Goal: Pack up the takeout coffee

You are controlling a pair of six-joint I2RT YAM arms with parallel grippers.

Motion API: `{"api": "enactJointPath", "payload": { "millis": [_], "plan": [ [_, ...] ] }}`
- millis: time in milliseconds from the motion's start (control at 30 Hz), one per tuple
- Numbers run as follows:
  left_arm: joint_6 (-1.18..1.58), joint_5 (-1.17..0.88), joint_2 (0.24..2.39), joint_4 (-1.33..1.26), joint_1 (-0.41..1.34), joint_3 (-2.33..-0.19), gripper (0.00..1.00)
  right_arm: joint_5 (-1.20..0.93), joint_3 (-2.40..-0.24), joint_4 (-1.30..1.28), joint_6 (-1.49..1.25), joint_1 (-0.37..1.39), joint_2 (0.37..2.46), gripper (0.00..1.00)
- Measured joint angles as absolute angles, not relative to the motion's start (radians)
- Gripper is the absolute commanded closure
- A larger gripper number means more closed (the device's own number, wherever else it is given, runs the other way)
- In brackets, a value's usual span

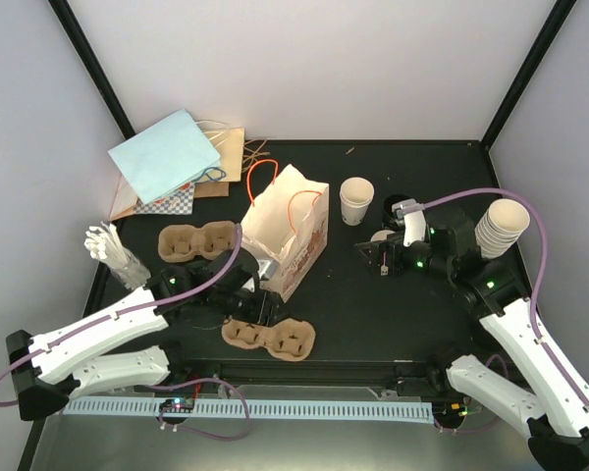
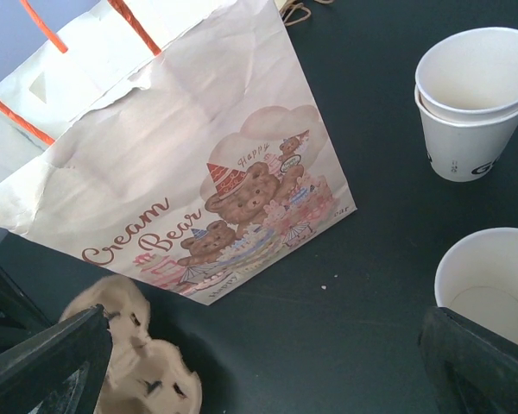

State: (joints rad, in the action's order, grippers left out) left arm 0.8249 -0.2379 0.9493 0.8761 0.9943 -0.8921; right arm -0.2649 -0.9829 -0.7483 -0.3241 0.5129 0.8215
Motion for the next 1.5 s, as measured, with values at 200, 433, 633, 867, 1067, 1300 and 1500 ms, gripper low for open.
{"api": "enactJointPath", "payload": {
  "millis": [200, 433, 633, 867, 1067, 1300, 1500],
  "plan": [
    [0.810, -0.164, 0.958, 0.944, 0.995, -0.981, 0.25, -0.265, -0.982, -0.750, -0.324, 0.513, 0.814, 0.00],
    [0.793, -0.051, 0.971, 1.082, 0.996, -0.974, 0.01, -0.265, -0.966, -0.749, -0.325, 0.513, 0.812, 0.00],
    [0.904, -0.054, 0.983, 1.047, 1.059, -0.822, 0.01, -0.265, -0.960, -0.746, -0.329, 0.513, 0.813, 0.00],
    [1.027, -0.051, 1.103, 0.922, 1.159, -0.773, 0.01, -0.265, -0.945, -0.740, -0.339, 0.513, 0.813, 0.00],
    [1.081, -0.063, 1.250, 0.794, 1.212, -0.767, 0.03, -0.265, -0.939, -0.741, -0.340, 0.513, 0.813, 0.00],
    [1.145, -0.112, 1.269, 0.606, 1.219, -0.723, 0.03, -0.267, -0.918, -0.739, -0.343, 0.513, 0.800, 0.00],
    [1.192, -0.134, 1.336, 0.403, 1.219, -0.734, 0.03, -0.285, -0.890, -0.738, -0.361, 0.513, 0.800, 0.00]
  ]
}}
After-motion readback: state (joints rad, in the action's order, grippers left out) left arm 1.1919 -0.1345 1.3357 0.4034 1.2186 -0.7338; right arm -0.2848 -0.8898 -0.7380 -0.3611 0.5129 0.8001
